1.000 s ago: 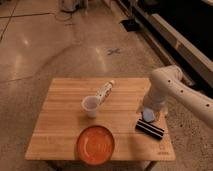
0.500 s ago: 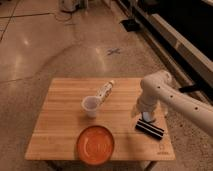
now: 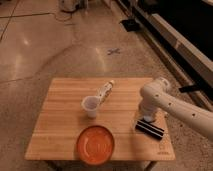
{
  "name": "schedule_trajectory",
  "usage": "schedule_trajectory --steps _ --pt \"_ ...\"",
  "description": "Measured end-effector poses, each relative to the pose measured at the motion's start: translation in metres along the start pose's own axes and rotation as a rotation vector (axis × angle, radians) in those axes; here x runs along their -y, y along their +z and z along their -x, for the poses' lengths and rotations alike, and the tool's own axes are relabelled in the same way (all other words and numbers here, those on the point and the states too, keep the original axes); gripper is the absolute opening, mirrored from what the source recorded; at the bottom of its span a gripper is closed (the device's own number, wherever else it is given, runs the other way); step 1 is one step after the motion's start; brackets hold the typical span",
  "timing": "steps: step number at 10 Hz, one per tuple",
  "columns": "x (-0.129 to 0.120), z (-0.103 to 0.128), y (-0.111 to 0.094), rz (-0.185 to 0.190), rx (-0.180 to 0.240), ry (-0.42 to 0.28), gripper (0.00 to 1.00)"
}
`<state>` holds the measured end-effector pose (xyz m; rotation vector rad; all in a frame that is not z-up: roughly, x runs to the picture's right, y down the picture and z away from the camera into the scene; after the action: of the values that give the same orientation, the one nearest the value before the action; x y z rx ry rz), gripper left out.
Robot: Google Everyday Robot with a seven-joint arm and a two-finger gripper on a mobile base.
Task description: Place the eraser in the ceramic cup
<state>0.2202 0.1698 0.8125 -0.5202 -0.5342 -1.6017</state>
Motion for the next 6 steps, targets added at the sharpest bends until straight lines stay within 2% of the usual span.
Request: schedule_trajectory --steps 6 --pt "-0.007 0.016 0.030 0.025 0.058 -0.008 0.64"
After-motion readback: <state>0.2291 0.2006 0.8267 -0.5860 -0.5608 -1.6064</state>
